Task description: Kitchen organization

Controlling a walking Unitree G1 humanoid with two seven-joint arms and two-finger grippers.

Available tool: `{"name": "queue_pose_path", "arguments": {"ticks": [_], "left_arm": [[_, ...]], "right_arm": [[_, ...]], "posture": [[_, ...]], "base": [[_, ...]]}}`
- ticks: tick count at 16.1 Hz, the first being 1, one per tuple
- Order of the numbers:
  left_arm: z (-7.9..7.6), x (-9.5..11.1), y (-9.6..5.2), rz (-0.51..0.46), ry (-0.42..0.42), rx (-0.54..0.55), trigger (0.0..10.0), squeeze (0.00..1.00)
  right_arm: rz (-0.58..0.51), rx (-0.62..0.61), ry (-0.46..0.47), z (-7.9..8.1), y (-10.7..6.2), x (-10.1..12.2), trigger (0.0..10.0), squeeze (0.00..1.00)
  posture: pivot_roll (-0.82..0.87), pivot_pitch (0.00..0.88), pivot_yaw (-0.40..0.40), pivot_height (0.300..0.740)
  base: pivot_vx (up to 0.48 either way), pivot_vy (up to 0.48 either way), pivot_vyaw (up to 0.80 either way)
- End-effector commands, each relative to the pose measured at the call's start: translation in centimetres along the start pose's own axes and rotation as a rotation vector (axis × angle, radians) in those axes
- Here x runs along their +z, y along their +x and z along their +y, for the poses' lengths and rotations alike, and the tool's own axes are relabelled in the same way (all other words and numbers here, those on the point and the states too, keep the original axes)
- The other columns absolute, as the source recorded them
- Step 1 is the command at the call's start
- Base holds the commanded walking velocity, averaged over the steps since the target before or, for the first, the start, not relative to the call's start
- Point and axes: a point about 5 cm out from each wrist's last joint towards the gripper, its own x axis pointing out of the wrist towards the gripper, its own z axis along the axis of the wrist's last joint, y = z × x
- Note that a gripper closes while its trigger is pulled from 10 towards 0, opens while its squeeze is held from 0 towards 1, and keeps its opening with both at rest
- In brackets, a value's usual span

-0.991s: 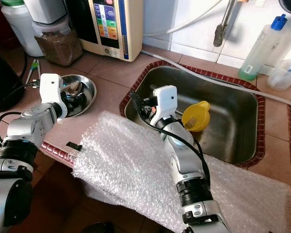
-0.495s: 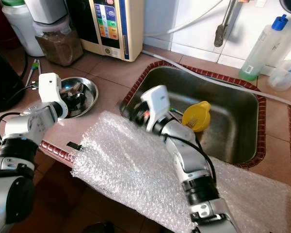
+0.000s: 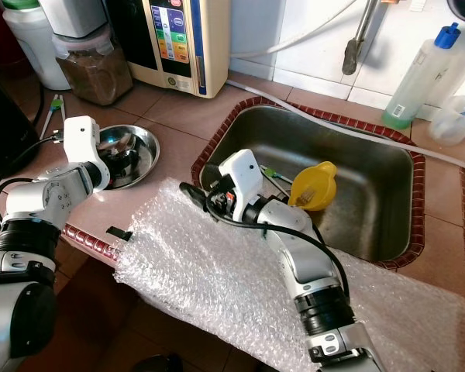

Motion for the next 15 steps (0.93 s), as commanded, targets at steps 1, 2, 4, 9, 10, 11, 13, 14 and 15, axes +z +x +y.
{"name": "queue_pose_path", "arguments": {"ticks": [1, 2, 4, 9, 10, 11, 13, 14, 15], "left_arm": [[0.5, -1.1, 0.0, 0.035, -0.011, 0.029, 0.0, 0.00], [0.6, -1.0, -0.1, 0.030, -0.020, 0.045, 0.0, 0.00], [1.0, -0.2, -0.4, -0.014, -0.072, 0.096, 0.0, 0.00], [0.4, 3.1, -1.3, -0.278, -0.017, 0.141, 0.0, 0.00], [0.3, 3.3, -1.4, -0.292, -0.010, 0.146, 0.0, 0.00], [0.0, 3.6, -1.6, -0.319, -0.011, 0.142, 0.0, 0.00], [-0.6, 4.3, -1.9, -0.375, -0.004, 0.114, 0.0, 0.00], [-1.0, 4.5, -2.0, -0.399, 0.010, 0.095, 0.0, 0.00], [-2.1, 5.0, -2.3, -0.447, 0.040, 0.034, 0.0, 0.00]], "right_arm": [[-0.024, -0.019, -0.009, -0.3, 0.0, 0.7, 10.0, 0.00], [-0.022, -0.015, -0.012, -0.3, 0.0, 0.7, 10.0, 0.00], [-0.028, -0.033, -0.025, -0.5, 0.1, 0.8, 10.0, 0.00], [-0.056, -0.133, -0.033, -1.7, 0.5, 1.2, 10.0, 0.00], [-0.055, -0.139, -0.033, -1.7, 0.5, 1.2, 10.0, 0.00], [-0.057, -0.149, -0.034, -1.8, 0.5, 1.2, 10.0, 0.00], [-0.059, -0.182, -0.034, -2.2, 0.4, 1.1, 10.0, 0.00], [-0.061, -0.199, -0.029, -2.3, 0.4, 1.0, 10.0, 0.00], [-0.074, -0.235, 0.000, -2.7, 0.5, 1.1, 10.0, 0.00]], "posture": [[0.03, 0.140, 0.031, 0.740], [0.03, 0.139, 0.030, 0.740], [0.03, 0.137, 0.029, 0.740], [0.04, 0.130, 0.025, 0.740], [0.04, 0.130, 0.025, 0.740], [0.04, 0.132, 0.026, 0.740], [0.04, 0.133, 0.025, 0.740], [0.04, 0.136, 0.025, 0.740], [0.04, 0.136, 0.024, 0.740]], "base": [[0.000, 0.000, 0.00], [0.000, 0.000, 0.00], [0.000, 0.000, 0.00], [0.000, 0.000, 0.00], [0.000, 0.000, 0.00], [0.000, 0.000, 0.00], [0.000, 0.000, 0.00], [0.000, 0.000, 0.00], [0.000, 0.000, 0.00]]}}
